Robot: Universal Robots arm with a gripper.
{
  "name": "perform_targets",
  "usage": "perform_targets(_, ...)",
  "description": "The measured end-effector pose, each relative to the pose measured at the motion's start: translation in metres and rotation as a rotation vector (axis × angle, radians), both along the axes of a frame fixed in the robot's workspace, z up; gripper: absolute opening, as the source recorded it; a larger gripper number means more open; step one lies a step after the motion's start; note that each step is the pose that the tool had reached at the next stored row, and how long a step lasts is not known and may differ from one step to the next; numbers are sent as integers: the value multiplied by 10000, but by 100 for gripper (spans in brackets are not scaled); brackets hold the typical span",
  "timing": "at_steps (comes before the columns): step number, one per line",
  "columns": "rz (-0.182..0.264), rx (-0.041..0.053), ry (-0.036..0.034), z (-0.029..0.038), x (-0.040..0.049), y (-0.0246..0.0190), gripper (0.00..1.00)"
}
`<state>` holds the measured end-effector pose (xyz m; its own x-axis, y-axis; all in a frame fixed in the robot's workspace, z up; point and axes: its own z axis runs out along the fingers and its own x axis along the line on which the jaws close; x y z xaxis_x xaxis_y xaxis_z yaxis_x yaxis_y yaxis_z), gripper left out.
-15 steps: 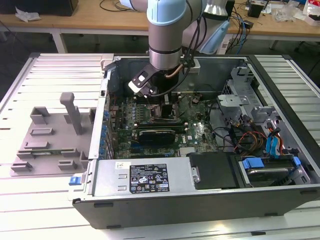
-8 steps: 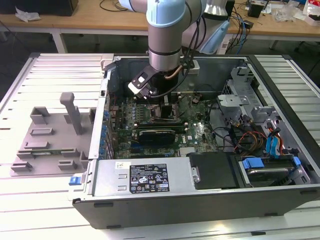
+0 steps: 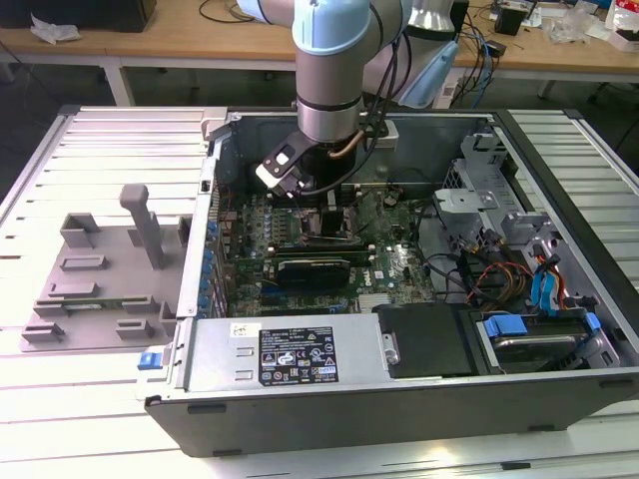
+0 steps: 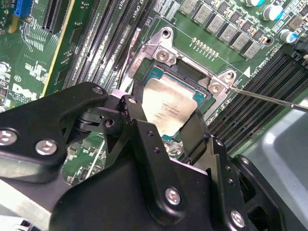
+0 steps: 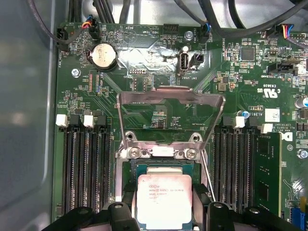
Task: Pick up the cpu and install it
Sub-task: 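Place the cpu into insertion slot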
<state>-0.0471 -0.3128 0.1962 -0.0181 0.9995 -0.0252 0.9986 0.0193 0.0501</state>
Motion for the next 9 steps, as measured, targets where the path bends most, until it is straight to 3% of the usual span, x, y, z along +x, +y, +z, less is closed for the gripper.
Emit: perform_targets(9, -56, -2, -2, 0, 2, 10, 55)
